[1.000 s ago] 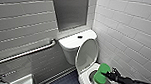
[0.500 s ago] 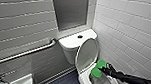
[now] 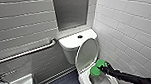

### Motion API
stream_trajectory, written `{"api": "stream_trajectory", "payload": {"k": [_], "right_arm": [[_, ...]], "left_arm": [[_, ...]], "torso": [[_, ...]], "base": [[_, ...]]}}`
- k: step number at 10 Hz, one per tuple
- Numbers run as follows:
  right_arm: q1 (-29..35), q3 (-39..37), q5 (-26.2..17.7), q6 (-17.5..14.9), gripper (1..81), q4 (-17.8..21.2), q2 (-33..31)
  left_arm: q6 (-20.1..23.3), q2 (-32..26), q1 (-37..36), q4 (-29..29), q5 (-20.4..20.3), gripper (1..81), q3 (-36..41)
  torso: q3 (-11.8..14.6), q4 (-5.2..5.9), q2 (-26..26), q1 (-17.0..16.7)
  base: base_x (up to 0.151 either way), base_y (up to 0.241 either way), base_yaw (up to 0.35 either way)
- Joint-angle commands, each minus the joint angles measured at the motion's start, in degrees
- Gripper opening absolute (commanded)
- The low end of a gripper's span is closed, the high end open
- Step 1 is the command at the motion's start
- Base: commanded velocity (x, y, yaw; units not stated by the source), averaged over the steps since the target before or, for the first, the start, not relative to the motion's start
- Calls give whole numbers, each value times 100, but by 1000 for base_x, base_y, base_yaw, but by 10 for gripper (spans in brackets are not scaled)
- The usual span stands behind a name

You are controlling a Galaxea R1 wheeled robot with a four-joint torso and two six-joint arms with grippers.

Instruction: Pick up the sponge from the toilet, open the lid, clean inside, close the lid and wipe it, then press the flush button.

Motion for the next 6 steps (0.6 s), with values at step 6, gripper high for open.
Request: {"api": "stream_trajectory", "payload": {"k": [6], "right_arm": [[792,-272,-241,45,10,99,151]], "left_arm": [[17,-43,202,9,140,811,99]], "torso": [[0,0,0,0]], "base": [[0,0,0]]}}
